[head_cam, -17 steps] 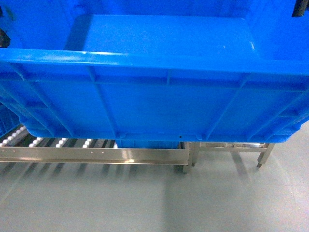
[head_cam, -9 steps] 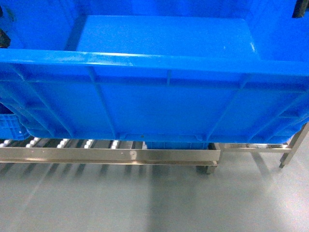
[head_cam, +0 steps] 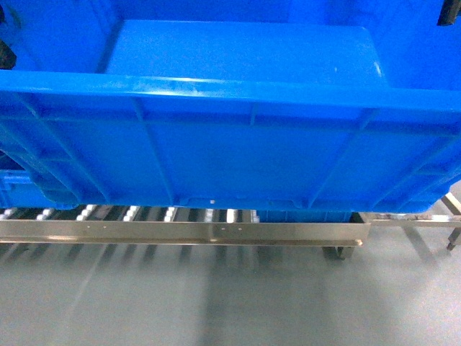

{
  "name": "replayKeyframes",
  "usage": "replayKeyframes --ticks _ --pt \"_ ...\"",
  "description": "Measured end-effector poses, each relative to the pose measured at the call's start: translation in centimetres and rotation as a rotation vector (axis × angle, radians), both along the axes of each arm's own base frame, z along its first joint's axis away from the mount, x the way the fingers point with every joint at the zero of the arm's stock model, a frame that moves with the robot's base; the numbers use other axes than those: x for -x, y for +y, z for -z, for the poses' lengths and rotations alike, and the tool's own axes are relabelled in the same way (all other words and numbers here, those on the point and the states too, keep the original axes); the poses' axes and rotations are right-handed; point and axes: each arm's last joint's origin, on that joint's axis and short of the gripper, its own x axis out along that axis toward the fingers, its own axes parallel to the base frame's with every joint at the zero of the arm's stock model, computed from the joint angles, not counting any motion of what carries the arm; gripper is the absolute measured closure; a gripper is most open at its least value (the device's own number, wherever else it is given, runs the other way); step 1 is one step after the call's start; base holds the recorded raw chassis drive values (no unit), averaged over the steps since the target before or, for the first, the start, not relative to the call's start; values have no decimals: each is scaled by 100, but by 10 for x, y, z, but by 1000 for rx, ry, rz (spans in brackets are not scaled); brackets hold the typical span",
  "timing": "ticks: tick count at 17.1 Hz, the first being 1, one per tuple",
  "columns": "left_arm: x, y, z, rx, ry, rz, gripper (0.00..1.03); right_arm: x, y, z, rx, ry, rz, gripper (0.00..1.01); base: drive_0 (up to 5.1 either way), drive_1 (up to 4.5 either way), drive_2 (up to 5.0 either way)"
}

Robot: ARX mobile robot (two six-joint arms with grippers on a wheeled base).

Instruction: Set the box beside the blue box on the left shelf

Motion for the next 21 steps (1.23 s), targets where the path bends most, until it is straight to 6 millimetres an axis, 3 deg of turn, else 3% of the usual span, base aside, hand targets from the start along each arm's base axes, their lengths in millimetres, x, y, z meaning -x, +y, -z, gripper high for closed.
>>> replayKeyframes --ticks 16,21 --pt "0 1 0 -2 1 -3 95 0 2 0 0 0 -3 84 -498 238 238" --pt "0 1 0 -1 2 -3 95 0 2 0 0 0 -3 84 0 0 0"
